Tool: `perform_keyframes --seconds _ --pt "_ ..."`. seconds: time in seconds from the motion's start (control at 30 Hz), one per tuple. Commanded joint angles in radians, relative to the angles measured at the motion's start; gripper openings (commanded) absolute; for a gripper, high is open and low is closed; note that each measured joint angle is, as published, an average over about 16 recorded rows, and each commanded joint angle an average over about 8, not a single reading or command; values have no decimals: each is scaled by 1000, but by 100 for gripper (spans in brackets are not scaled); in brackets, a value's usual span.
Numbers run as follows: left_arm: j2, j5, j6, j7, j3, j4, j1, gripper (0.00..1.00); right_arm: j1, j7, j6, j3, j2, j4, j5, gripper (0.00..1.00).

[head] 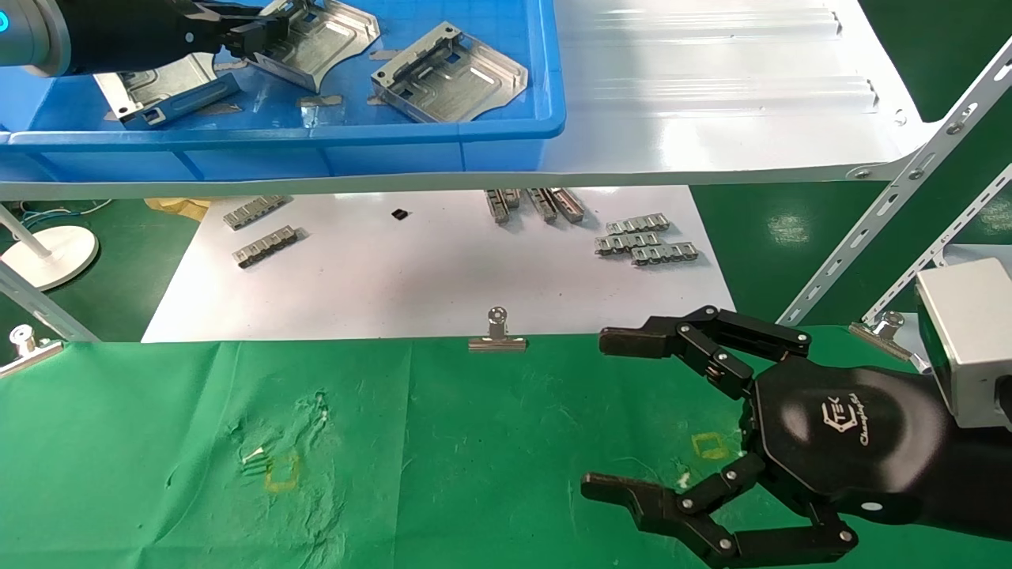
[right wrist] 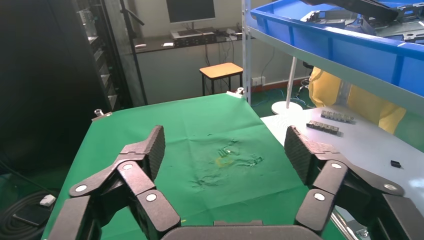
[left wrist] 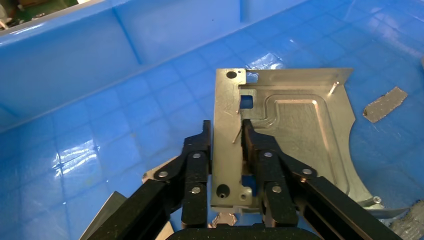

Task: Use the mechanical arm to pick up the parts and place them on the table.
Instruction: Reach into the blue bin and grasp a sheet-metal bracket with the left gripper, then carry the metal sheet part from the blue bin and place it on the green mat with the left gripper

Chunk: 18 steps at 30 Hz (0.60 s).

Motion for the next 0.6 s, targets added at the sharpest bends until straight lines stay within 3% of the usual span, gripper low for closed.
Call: perform_keyframes --seconds 0.03,0.3,0.6 --pt "1 2 -3 0 1 -2 2 0 0 0 0 0 0 0 0 100" --pt "-30 -59 110 57 -40 -55 -12 0 0 0 0 0 0 0 0 100" --pt "-91 -122 457 178 -74 -111 0 0 0 0 0 0 0 0 0 100"
